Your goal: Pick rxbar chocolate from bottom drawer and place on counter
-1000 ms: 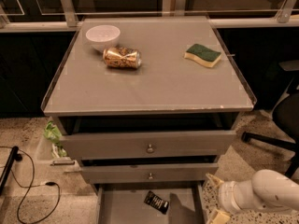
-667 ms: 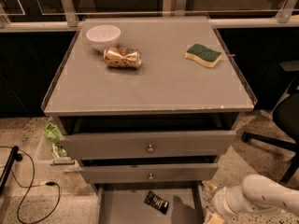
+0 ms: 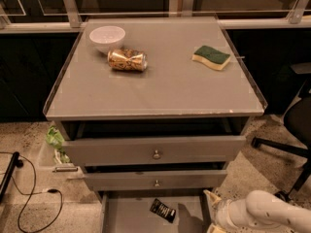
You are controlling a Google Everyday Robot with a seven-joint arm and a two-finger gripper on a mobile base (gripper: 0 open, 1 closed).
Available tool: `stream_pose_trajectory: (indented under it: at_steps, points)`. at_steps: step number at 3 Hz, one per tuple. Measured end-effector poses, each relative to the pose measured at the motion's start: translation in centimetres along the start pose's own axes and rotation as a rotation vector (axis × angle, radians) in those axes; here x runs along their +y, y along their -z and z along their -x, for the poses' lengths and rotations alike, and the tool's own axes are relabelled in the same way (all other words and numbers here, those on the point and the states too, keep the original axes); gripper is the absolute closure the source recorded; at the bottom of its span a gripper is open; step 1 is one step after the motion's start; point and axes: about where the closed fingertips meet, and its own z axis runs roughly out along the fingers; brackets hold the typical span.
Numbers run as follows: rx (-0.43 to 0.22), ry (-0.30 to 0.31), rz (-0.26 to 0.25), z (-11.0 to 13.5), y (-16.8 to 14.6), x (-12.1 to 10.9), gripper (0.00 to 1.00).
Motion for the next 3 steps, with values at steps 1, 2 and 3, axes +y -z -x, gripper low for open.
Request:
stream_pose_trajectory:
  at_steps: [1,2,3]
  points:
    - [-0.109,0.077,-0.064,0.0,-4.3,-0.2,0.0]
    - [-0.216,0.138,-0.107,0.0,-9.2,0.4,0.0]
    - [-0.216,0.138,-0.107,0.0,-9.2,0.4,0.0]
